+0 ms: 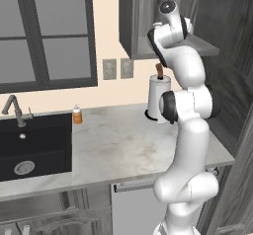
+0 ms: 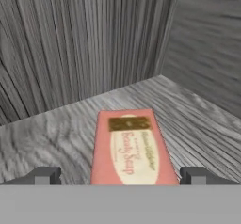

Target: Locate and retrieve the bar soap and soap dispenser from the cabinet. Place them next to the sink.

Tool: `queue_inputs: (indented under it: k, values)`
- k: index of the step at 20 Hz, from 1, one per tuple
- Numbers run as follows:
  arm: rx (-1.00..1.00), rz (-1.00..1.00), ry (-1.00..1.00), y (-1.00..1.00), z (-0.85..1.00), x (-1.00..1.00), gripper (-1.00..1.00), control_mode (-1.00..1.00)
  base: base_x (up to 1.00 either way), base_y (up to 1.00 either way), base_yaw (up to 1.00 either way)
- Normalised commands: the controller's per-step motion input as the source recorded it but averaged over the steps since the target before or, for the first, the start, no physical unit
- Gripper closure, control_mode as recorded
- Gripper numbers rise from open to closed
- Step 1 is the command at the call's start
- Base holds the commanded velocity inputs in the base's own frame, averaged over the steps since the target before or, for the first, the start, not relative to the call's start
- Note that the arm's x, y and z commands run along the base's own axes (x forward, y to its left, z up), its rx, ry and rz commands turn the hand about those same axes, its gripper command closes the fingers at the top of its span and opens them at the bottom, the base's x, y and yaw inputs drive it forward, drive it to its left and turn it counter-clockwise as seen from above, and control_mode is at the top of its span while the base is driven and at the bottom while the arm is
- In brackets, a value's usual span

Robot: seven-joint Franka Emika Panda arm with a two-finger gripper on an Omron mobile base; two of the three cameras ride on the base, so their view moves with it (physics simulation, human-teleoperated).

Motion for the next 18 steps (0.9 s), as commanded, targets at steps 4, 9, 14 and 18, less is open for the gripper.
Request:
queue_inputs:
  k: [4,9,14,18]
  values:
    - [0.02,0.0,0.0,-0.04,-0.11,0.17,-1.0,-1.0,0.0,0.0,0.0]
    - [0.01,0.0,0.0,-0.17,-0.12,0.2,-1.0,-1.0,0.0,0.0,0.0]
    - [0.0,-0.01,0.0,-0.22,-0.17,0.15,-1.0,-1.0,0.0,0.0,0.0]
    - [0.02,0.0,0.0,-0.07,-0.14,0.02,-1.0,-1.0,0.0,0.0,0.0]
